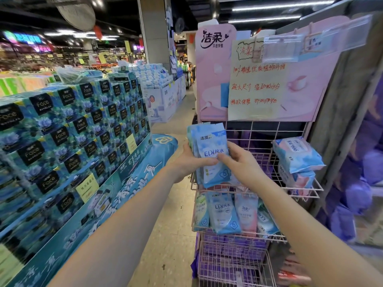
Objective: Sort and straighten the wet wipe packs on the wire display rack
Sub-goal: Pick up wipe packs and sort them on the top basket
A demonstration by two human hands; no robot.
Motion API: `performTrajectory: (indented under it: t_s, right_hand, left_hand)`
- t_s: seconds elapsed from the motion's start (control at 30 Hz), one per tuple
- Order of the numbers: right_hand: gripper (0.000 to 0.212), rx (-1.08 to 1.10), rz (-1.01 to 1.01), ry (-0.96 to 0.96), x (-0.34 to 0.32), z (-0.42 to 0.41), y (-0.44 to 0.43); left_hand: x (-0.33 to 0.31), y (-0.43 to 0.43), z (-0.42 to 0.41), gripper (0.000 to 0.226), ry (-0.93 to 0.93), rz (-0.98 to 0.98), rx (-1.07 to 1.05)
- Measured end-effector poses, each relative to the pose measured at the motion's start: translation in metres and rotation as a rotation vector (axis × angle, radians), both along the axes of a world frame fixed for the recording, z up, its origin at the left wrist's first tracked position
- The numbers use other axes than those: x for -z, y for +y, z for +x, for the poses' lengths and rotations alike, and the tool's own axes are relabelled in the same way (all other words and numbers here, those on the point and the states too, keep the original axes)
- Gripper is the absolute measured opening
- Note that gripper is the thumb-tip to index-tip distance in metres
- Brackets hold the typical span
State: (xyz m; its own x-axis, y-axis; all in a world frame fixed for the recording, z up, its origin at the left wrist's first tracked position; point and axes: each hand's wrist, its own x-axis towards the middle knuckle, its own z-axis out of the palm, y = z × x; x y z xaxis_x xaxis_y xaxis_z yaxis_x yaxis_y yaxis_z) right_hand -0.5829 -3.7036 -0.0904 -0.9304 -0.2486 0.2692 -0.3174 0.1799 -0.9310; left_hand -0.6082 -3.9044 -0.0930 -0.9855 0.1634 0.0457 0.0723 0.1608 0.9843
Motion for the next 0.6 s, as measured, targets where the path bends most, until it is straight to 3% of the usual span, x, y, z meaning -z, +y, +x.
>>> performTrajectory:
  t_s: [0.07,0.13,0.23,0.37,0.5,0.6]
  right_hand:
    - [0.037,0.005,-0.017,-0.022,-0.001,-0.006,0.011]
    - [0.046,0.165,0.117,-0.012,0.001,-0.018,0.024]
    - [0.056,0.325,0.580,-0.067,0.011,-0.032,0.035]
    - [0.054,0.176,0.871,-0.239,0.017,-0.037,0.033]
    - [0.043,0.225,0.739,-0.262,0.016,-0.042,0.033]
    - [0.048,0.292,0.541,-0.299,0.022,-0.042,0.042]
  left_hand:
    - [0.000,-0.003,-0.002,0.091,0.026,0.041,0.006]
    - [-0.002,-0.006,-0.005,0.068,0.040,0.105,0.043]
    - [-0.009,-0.016,-0.011,0.064,0.007,0.196,0.038]
    - [-0.019,-0.025,-0.016,0.073,-0.016,0.244,0.062]
    - [-0.025,-0.028,-0.018,0.075,0.021,0.188,0.093]
    - [-0.023,-0.033,-0.017,0.077,0.016,0.161,0.099]
